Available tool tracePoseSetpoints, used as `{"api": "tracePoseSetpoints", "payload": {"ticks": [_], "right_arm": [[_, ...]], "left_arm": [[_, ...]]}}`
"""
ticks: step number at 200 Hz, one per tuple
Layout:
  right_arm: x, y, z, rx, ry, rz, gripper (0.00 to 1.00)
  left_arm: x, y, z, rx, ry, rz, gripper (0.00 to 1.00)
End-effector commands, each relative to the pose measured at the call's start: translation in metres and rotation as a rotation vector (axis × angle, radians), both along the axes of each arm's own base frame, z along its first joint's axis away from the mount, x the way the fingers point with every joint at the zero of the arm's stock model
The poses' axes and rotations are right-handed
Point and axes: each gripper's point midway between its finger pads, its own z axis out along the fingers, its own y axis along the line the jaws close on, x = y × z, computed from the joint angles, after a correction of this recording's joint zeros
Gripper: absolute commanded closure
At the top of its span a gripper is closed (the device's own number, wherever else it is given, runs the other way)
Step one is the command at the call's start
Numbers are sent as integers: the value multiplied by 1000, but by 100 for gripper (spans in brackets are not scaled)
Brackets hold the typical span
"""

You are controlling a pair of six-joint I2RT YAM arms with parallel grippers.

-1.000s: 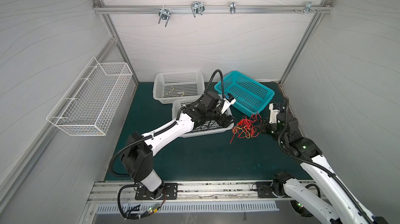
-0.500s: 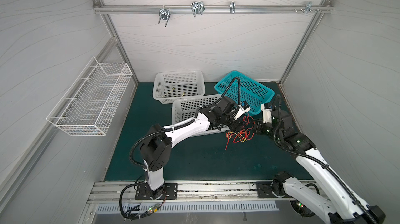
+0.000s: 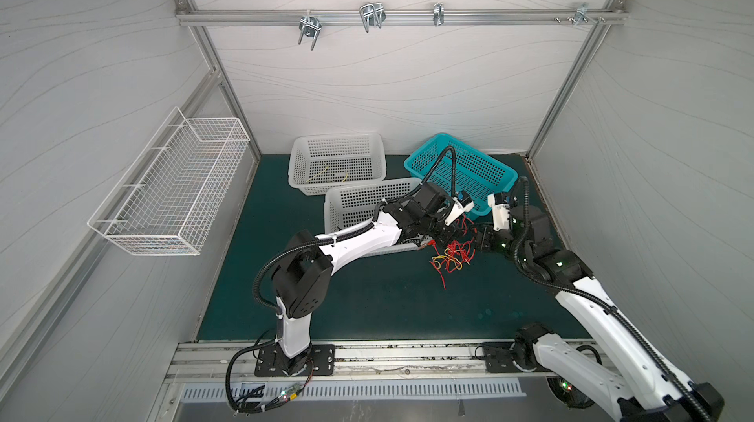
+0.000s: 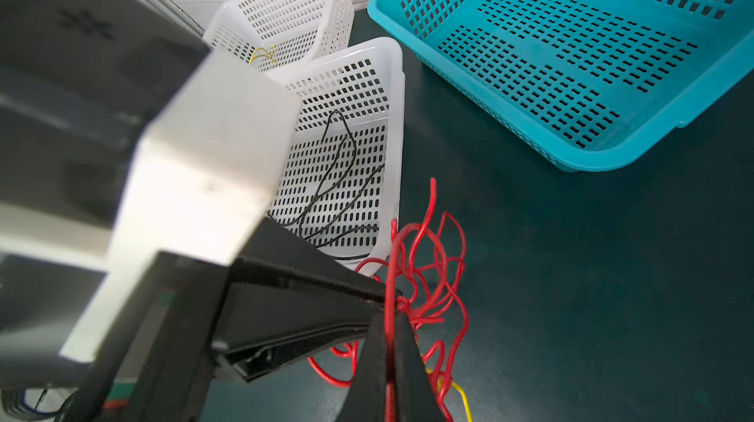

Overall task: Untangle and sort cables by color
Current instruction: Untie the cable.

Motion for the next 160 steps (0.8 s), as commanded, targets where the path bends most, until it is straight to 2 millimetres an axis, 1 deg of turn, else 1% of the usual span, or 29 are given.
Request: {"api": "tracePoseSetpoints", "payload": {"ticks": [1, 7, 20, 38, 58, 72, 80, 96, 117, 134, 160], "right_arm": [[7, -5, 6, -4, -31, -40, 99], [8, -11, 3, -19, -20, -68, 97], [8, -25, -6, -62, 9, -142, 79], [4, -44, -15, -106, 33, -227, 75], [-4, -57, -22, -110, 43, -274, 62], [-10, -65, -25, -103, 42, -303, 50], [-13, -68, -27, -102, 43, -313, 50], [-19, -74, -32, -101, 49, -326, 50], [-25, -73, -38, -94, 59, -307, 50], [-28, -63, -41, -79, 68, -249, 53], [-29, -42, -45, -7, 60, -145, 62]], "left_arm": [[3, -22, 30, -105, -35, -24, 100], [5, -23, 32, -109, -35, -10, 100], [11, -23, 37, -109, -36, 29, 100], [21, -22, 47, -112, -39, 93, 100], [31, -20, 58, -120, -36, 163, 100], [38, -18, 64, -118, -27, 218, 100], [44, -15, 66, -107, -20, 263, 100], [49, -13, 72, -100, -8, 311, 100], [51, -12, 77, -117, -1, 330, 100], [53, -13, 80, -124, -3, 344, 100], [53, -16, 85, -140, 6, 338, 100]]}}
